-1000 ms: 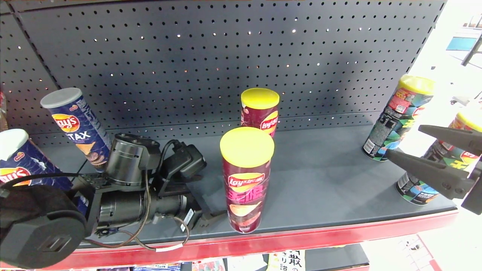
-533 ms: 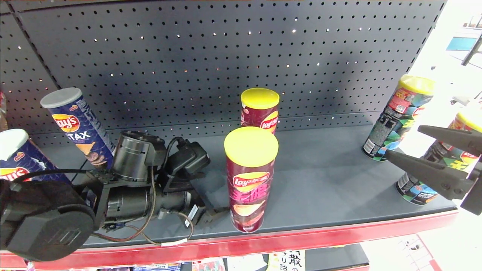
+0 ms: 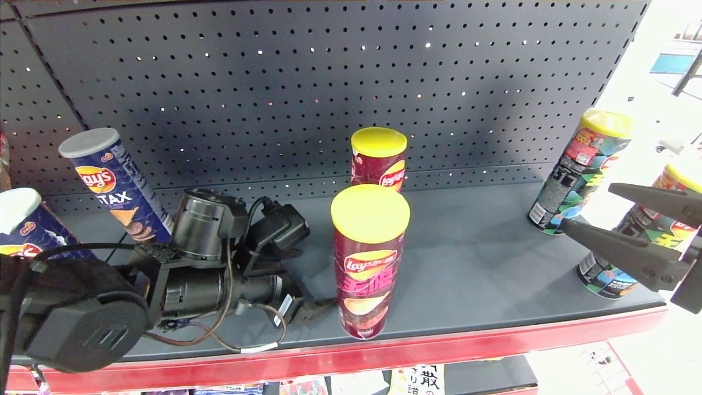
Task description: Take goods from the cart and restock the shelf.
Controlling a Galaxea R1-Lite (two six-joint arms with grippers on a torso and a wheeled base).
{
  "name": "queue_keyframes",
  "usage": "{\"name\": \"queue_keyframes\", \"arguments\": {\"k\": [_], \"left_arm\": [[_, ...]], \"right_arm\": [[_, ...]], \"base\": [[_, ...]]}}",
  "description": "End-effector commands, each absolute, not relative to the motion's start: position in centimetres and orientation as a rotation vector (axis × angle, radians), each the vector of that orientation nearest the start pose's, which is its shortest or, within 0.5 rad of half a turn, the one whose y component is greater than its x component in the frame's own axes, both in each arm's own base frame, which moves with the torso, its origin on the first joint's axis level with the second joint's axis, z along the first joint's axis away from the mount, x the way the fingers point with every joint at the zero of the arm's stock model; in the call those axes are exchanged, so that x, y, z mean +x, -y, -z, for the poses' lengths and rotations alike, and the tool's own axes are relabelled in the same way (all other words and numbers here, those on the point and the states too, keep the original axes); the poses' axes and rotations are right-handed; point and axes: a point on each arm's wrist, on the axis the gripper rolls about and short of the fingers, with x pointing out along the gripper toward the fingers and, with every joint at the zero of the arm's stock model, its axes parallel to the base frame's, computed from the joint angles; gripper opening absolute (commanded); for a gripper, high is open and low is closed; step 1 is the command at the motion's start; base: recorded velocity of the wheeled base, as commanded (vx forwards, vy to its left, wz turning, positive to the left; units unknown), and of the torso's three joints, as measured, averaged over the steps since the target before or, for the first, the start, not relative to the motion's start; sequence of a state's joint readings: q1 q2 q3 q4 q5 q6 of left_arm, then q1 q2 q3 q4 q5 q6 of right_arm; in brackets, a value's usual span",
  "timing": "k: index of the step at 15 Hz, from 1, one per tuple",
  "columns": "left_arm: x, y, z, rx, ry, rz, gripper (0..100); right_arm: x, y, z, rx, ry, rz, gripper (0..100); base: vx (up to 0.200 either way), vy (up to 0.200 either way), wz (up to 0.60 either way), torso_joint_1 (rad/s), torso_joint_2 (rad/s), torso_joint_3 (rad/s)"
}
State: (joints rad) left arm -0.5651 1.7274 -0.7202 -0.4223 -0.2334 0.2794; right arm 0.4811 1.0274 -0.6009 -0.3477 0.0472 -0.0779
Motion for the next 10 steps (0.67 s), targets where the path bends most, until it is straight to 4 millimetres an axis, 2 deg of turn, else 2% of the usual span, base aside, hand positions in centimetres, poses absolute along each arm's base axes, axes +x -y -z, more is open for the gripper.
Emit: {"name": "queue_keyframes", "arguments": {"k": [1, 5, 10], "left_arm": [[23.3, 15.1, -13.4, 0.352, -0.484, 0.846, 100], [21.6, 13.8, -14.2, 0.344, -0.458, 0.841, 100], [21.5, 14.3, -13.9, 0.329, -0.467, 0.924, 100]], "right_arm": [[12.2, -6.5, -24.4, -0.095, -0.064, -0.532, 100], [12.2, -6.5, -23.9, -0.099, -0.081, -0.536, 100], [12.3, -6.6, -24.1, -0.098, -0.076, -0.534, 100]], "base": [[0.0, 0.0, 0.0, 0.0, 0.0, 0.0], [0.0, 0.0, 0.0, 0.0, 0.0, 0.0], [0.0, 0.0, 0.0, 0.0, 0.0, 0.0]]}}
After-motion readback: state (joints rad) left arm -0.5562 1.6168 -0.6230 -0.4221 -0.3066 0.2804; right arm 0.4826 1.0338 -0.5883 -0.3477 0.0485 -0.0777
